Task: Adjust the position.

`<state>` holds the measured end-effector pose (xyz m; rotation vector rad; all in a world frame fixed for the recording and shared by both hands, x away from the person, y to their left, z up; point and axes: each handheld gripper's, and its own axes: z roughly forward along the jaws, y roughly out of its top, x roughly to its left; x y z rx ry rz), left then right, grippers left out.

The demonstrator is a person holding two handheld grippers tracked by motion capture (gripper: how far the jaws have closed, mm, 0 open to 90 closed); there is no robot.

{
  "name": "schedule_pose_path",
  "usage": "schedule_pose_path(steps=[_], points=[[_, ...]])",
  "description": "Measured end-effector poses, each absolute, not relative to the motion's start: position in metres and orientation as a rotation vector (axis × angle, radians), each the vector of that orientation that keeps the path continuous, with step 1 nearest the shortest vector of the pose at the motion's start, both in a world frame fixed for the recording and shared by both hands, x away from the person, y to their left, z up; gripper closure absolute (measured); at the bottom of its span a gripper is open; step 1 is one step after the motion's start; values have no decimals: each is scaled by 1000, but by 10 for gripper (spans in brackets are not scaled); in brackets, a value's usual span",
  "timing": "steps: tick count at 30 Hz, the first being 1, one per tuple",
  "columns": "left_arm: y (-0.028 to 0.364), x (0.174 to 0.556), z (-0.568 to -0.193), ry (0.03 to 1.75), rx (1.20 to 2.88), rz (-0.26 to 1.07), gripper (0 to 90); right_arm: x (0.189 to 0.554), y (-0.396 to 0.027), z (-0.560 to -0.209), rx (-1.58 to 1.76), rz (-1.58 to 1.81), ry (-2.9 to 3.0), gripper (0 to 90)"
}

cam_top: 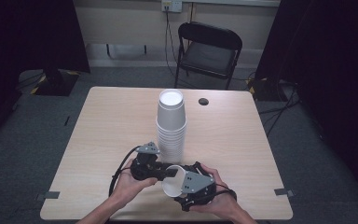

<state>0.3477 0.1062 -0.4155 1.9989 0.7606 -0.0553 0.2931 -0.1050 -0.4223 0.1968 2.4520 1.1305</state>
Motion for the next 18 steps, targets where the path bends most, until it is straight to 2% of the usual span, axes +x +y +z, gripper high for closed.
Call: schedule_pose_path(steps=[1,3,4,5,12,16,17,18], points=[[106,348,-415,761,1999,-55,574,293,-105,-422,197,1131,2452,133],[109,347,-415,743,1999,-45,564,294,-107,-423,221,1150,2452,133],[110,346,-414,753,1985,-9,497,295,-109,-424,238,1157,2454,133],[111,345,-413,749,1975,11,470,295,-109,-424,245,1156,2453,133],[115,341,-412,735,1979,114,331,297,-116,-428,322,1217,2440,133],[115,339,-414,735,1977,124,295,299,-118,-429,350,1235,2436,133],[116,339,-414,738,1978,121,251,300,-120,-430,368,1248,2435,133],[117,338,-414,740,1968,131,247,300,-121,-430,375,1249,2430,133]])
